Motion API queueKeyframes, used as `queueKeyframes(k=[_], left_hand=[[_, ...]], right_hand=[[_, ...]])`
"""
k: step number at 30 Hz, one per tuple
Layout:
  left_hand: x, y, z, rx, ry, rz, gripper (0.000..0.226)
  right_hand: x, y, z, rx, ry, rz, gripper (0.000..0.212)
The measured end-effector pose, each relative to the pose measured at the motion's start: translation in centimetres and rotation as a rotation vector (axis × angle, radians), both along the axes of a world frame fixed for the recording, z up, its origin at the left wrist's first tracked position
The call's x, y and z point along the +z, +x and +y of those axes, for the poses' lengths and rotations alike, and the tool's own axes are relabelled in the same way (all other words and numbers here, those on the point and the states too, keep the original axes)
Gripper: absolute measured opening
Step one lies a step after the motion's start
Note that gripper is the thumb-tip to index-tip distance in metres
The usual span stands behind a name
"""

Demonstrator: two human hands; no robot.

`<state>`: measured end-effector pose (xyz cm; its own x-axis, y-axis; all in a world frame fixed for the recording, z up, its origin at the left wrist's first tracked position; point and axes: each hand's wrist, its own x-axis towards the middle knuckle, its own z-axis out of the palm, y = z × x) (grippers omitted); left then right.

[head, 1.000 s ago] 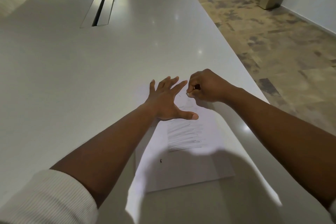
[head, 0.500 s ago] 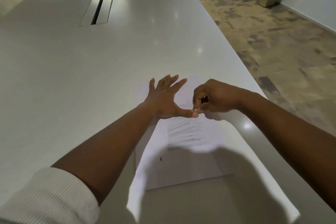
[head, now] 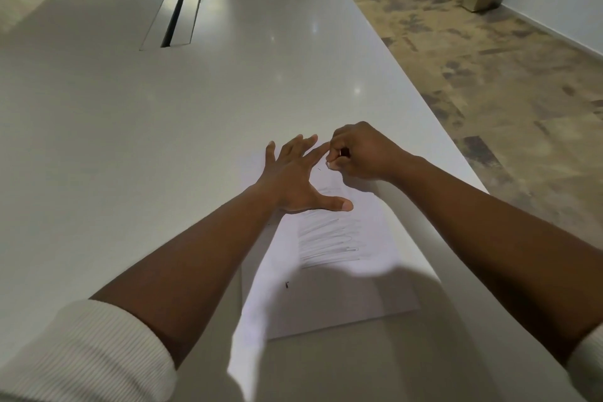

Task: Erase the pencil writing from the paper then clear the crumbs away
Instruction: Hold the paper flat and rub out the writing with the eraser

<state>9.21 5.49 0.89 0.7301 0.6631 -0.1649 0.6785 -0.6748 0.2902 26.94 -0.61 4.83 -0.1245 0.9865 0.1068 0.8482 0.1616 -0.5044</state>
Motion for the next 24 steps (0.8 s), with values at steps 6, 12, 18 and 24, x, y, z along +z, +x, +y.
queueKeyframes(k=[6,12,18,24], left_hand=[[0.1,0.0,0.0,0.008,-0.005,0.000,0.139],[0.0,0.0,-0.2,0.016,-0.015,0.005,0.146],[0.1,0.0,-0.2,-0.005,-0.029,0.023,0.148],[0.3,0.0,0.0,-0.030,-0.046,0.055,0.149]], right_hand=[[0.8,0.7,-1.9,0.091,-0.211,0.017,0.005],[1.4,1.5,-3.0,0.117,-0.363,0.011,0.006],[0.7,0.8,-2.2,0.042,-0.201,0.020,0.002],[0.0,-0.5,-0.5,-0.007,0.023,0.002,0.004]])
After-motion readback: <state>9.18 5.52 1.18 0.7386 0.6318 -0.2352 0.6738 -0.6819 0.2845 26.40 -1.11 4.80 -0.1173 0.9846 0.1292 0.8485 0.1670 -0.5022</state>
